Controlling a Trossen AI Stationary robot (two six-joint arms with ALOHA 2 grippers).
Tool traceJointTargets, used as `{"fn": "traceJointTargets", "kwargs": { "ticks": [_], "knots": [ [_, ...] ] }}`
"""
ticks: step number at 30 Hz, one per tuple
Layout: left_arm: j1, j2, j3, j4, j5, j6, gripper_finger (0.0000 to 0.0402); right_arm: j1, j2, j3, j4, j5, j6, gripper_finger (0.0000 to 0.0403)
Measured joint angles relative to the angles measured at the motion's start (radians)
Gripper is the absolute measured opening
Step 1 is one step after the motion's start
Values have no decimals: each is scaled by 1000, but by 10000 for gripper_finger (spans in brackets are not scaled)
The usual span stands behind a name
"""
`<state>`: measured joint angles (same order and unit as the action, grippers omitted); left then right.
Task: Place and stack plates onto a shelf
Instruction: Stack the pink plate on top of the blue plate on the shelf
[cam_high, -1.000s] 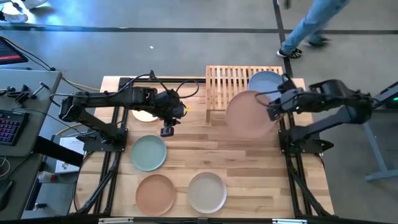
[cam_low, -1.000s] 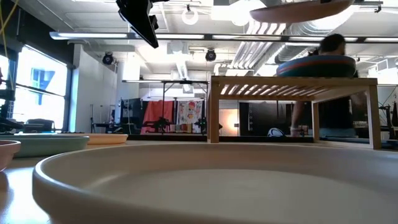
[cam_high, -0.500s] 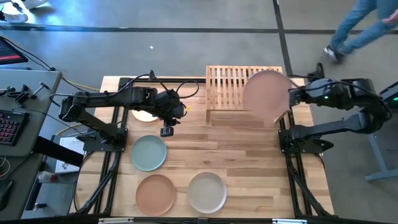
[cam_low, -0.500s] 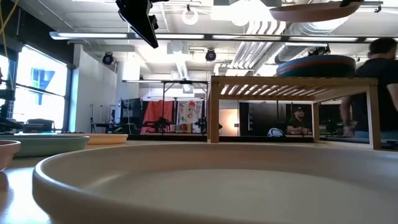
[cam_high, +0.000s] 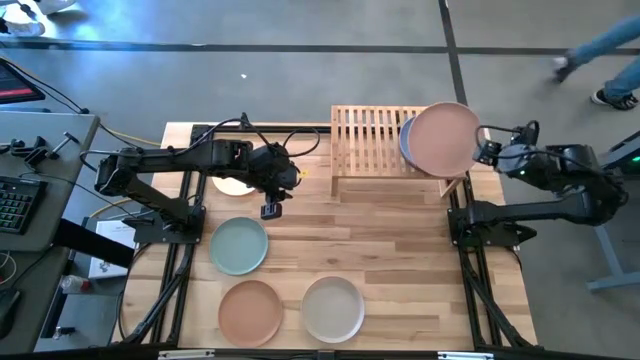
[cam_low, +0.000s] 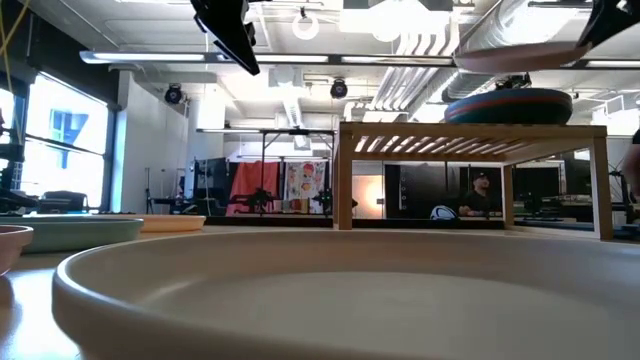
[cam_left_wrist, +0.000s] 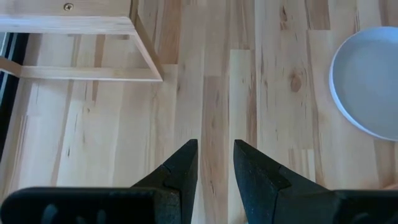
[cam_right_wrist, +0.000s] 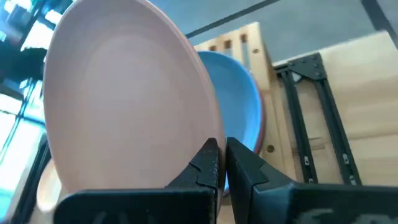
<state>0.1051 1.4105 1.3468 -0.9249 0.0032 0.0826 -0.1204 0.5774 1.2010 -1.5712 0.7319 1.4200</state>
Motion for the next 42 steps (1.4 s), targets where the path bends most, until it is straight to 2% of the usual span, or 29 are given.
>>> {"fn": "traceJointTargets", "kwargs": {
  "ticks": [6,14,21,42],
  "knots": [
    [0,0,0,3,0,44,92,0,-9,-94,8,60,176,0],
    [0,0,0,3,-78,60,92,0,-7,-173,70,91,265,0],
    [0,0,0,2,-95,95,92,0,-7,-211,124,110,282,0],
    [0,0,0,2,-97,122,92,0,-7,-222,133,102,243,0]
  ]
}}
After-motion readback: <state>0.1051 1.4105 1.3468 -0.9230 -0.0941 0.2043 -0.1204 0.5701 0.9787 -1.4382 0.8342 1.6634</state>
